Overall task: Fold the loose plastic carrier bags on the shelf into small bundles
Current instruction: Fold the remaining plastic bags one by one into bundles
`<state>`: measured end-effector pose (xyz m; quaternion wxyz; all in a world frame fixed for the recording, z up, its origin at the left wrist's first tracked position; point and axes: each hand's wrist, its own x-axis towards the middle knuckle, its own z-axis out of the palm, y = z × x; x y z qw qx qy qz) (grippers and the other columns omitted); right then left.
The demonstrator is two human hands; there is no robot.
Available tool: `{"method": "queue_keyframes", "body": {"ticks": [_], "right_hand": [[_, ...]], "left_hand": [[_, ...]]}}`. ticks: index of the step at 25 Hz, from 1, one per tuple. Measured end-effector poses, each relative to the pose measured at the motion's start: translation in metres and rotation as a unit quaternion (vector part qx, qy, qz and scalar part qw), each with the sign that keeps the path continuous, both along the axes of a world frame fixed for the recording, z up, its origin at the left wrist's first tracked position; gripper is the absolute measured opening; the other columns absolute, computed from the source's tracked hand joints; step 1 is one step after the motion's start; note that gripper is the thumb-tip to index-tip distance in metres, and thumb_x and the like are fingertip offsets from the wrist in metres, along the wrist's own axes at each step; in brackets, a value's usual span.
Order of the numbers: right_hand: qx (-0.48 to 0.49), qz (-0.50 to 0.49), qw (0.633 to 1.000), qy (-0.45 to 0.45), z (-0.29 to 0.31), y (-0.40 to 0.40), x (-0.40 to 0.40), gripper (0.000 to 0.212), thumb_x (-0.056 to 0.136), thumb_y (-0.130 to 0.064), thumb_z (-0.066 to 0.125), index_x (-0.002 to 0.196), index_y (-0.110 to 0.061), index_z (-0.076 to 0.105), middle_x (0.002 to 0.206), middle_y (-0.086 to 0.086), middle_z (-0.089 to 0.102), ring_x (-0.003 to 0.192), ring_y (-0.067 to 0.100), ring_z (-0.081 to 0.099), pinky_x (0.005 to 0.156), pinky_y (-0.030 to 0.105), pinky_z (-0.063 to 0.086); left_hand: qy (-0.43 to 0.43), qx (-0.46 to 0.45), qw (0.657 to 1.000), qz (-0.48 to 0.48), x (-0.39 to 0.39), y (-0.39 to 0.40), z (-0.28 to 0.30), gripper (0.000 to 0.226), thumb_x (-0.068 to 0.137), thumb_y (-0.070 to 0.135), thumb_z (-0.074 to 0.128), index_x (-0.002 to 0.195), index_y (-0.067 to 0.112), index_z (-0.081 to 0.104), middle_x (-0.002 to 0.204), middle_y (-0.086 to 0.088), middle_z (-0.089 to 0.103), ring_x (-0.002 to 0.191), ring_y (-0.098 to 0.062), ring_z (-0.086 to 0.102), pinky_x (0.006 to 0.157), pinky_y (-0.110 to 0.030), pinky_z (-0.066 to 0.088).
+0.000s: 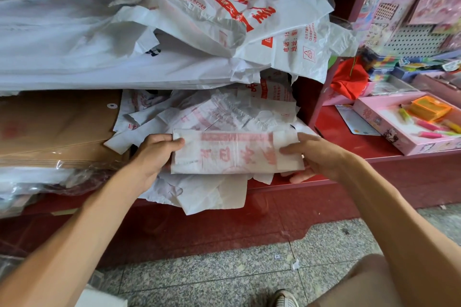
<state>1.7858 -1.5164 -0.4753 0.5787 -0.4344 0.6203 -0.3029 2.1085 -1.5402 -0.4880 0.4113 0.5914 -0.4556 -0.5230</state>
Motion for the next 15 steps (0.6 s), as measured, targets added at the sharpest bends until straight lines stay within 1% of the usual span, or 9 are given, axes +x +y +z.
{"method": "queue_keyframes", "body": {"ticks": [2,4,5,7,8,9,11,13,15], "right_hand": [[0.003,-0.01,1.0,0.008,-0.002,-0.001,-0.001,0.035,0.09,-0.005,0.063,0.123,-0.013,0.054,0.105,0.023,0.069,0.07,0.03,0.07,0.044,0.03,0.054],[-0.056,-0.118,0.991,-0.028,-0.004,-0.005,0.002,0.047,0.087,0.0,0.066,0.13,-0.012,0.05,0.108,0.02,0.066,0.07,0.026,0.069,0.045,0.029,0.055],[-0.091,-0.173,0.978,-0.079,-0.005,-0.008,0.002,0.052,0.086,0.002,0.067,0.133,-0.011,0.048,0.109,0.016,0.065,0.076,0.025,0.069,0.052,0.031,0.058],[-0.139,-0.23,0.945,-0.185,-0.006,-0.013,0.003,0.059,0.086,0.005,0.066,0.138,-0.015,0.044,0.116,0.008,0.062,0.094,0.021,0.068,0.077,0.032,0.059],[-0.156,-0.233,0.941,-0.191,-0.008,-0.013,0.002,0.063,0.086,0.004,0.066,0.141,-0.018,0.043,0.123,0.005,0.058,0.103,0.019,0.066,0.087,0.031,0.056],[-0.175,-0.22,0.948,-0.149,-0.011,-0.014,0.003,0.064,0.086,0.003,0.067,0.141,-0.021,0.043,0.128,0.002,0.055,0.109,0.019,0.064,0.09,0.031,0.053],[-0.214,-0.148,0.965,0.031,-0.015,-0.012,0.009,0.054,0.086,-0.003,0.069,0.133,-0.023,0.051,0.129,0.001,0.058,0.106,0.02,0.065,0.084,0.034,0.054],[-0.248,-0.026,0.958,0.141,-0.017,-0.003,0.022,0.04,0.088,-0.011,0.07,0.123,-0.025,0.057,0.119,0.0,0.065,0.095,0.016,0.068,0.078,0.034,0.057],[-0.281,0.123,0.932,0.191,-0.016,0.01,0.04,0.038,0.087,-0.027,0.072,0.122,-0.028,0.058,0.115,-0.012,0.064,0.092,0.006,0.064,0.078,0.027,0.054]], "left_hand": [[-0.022,0.002,1.0,-0.002,0.001,0.0,-0.002,0.019,0.088,0.004,0.066,0.102,0.017,0.069,0.104,-0.012,0.072,0.094,-0.025,0.068,0.079,-0.034,0.054],[-0.031,-0.015,0.999,0.0,0.001,0.0,-0.003,0.032,0.083,-0.002,0.069,0.099,0.025,0.063,0.098,-0.014,0.069,0.088,-0.025,0.066,0.072,-0.033,0.052],[-0.025,-0.027,0.999,0.011,-0.001,0.001,-0.004,0.034,0.082,-0.004,0.07,0.097,0.025,0.062,0.096,-0.016,0.067,0.086,-0.025,0.065,0.071,-0.033,0.053],[0.013,-0.043,0.998,0.046,-0.009,0.005,-0.001,0.027,0.083,-0.007,0.068,0.091,0.019,0.061,0.095,-0.016,0.065,0.077,-0.021,0.067,0.065,-0.032,0.059],[0.035,-0.038,0.997,0.054,-0.014,0.009,0.001,0.022,0.084,-0.007,0.066,0.09,0.014,0.062,0.095,-0.016,0.065,0.072,-0.019,0.068,0.064,-0.03,0.061],[0.057,-0.023,0.997,0.042,-0.019,0.014,0.002,0.017,0.086,-0.008,0.065,0.09,0.009,0.064,0.094,-0.016,0.067,0.069,-0.019,0.069,0.065,-0.028,0.061],[0.065,0.022,0.996,-0.053,-0.027,0.026,0.003,0.019,0.087,-0.007,0.064,0.102,0.003,0.066,0.097,-0.019,0.072,0.077,-0.024,0.073,0.073,-0.029,0.061],[-0.012,0.027,0.981,-0.192,-0.035,0.036,0.001,0.034,0.085,-0.005,0.067,0.114,0.012,0.064,0.099,-0.012,0.074,0.089,-0.024,0.073,0.081,-0.031,0.059],[-0.13,-0.041,0.954,-0.267,-0.043,0.04,-0.008,0.036,0.081,0.0,0.072,0.108,0.024,0.068,0.088,0.006,0.076,0.085,-0.013,0.072,0.079,-0.028,0.056]]}}
